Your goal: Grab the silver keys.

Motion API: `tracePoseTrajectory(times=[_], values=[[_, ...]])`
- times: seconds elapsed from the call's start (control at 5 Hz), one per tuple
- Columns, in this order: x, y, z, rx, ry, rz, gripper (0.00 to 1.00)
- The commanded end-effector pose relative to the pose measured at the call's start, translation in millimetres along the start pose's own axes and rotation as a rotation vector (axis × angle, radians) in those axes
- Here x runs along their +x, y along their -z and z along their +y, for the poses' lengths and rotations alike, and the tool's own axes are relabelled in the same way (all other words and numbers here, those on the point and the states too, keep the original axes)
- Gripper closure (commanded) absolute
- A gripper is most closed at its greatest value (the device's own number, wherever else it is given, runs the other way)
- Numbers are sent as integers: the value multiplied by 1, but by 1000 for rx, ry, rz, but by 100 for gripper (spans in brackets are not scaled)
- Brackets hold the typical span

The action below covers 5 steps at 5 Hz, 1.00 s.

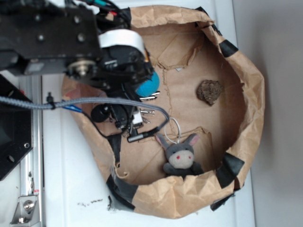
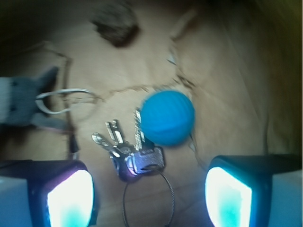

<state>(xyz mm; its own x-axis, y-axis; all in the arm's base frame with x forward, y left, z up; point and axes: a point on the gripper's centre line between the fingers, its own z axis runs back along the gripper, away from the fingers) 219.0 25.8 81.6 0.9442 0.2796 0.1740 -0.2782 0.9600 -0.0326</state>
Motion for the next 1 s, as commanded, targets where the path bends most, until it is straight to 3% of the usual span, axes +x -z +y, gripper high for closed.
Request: tracePoseTrajectory(times=[0.0, 0.4, 0.8], values=[[6, 17, -9, -5, -26, -58, 0], [-7, 39, -21, -21, 153, -34, 0], [-3, 54, -3, 24, 248, -12, 0]])
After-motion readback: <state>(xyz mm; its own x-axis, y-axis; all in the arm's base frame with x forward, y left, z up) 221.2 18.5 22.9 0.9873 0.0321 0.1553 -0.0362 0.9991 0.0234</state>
